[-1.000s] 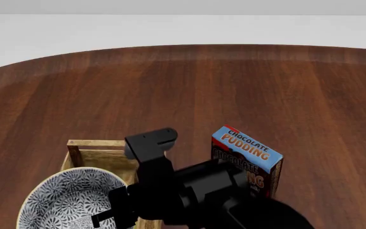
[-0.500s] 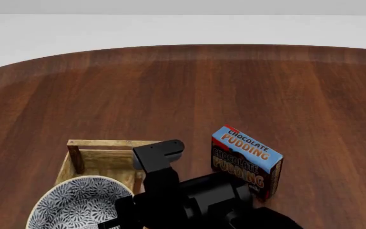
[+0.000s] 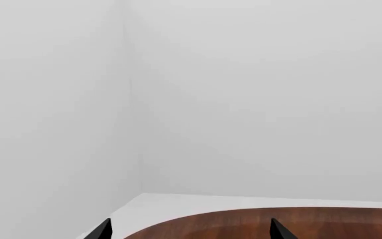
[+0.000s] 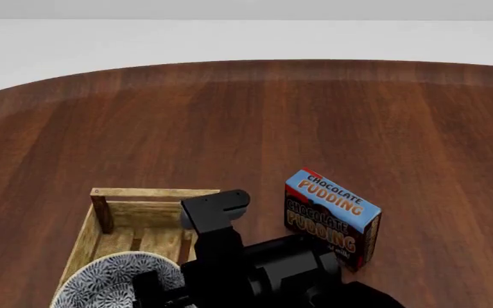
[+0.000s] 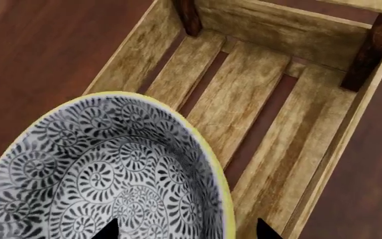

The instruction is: Stack the left bowl on the right bowl and place them in the tray.

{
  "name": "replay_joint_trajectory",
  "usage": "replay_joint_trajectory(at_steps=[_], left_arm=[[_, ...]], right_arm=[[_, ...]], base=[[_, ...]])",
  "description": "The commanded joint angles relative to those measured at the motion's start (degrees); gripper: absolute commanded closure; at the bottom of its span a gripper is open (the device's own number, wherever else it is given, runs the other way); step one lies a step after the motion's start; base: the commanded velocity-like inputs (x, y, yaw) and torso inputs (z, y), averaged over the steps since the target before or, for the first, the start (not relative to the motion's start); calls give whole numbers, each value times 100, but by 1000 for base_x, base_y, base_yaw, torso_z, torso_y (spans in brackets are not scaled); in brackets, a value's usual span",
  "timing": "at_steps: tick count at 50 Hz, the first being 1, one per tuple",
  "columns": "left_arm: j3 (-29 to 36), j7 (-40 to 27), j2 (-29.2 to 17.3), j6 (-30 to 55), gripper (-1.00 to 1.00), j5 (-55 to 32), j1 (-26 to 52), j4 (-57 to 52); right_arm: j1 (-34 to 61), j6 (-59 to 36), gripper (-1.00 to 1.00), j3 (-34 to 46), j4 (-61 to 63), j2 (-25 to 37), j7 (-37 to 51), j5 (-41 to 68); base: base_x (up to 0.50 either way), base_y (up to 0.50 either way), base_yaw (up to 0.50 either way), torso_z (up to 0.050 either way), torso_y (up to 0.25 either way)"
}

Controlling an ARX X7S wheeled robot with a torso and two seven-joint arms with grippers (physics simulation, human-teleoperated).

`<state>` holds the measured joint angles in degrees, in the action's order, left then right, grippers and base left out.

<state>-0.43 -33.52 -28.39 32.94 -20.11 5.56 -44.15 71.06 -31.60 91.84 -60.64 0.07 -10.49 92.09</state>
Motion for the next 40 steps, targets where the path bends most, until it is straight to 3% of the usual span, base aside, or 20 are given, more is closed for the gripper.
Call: replay_joint_trajectory(at_steps=[1, 14, 32, 40], left_arm=[[-9, -11, -10, -15, -100, -12, -27, -9], [10, -26, -14, -43, -100, -2, -33, -7], [58, -45, -13, -40, -100, -17, -17, -51], [47, -64, -37, 18, -100, -46, 9, -116]], right_arm=[[58, 16, -100, -167, 112, -6, -65, -37], [123, 70, -100, -181, 311, -6, -32, -197], [693, 265, -100, -208, 845, -3, 655, -724], [819, 298, -100, -421, 2012, 522, 1313, -562]], base=[[0, 0, 0, 0, 0], [0, 0, 0, 0, 0], [0, 0, 0, 0, 0], [0, 0, 0, 0, 0]])
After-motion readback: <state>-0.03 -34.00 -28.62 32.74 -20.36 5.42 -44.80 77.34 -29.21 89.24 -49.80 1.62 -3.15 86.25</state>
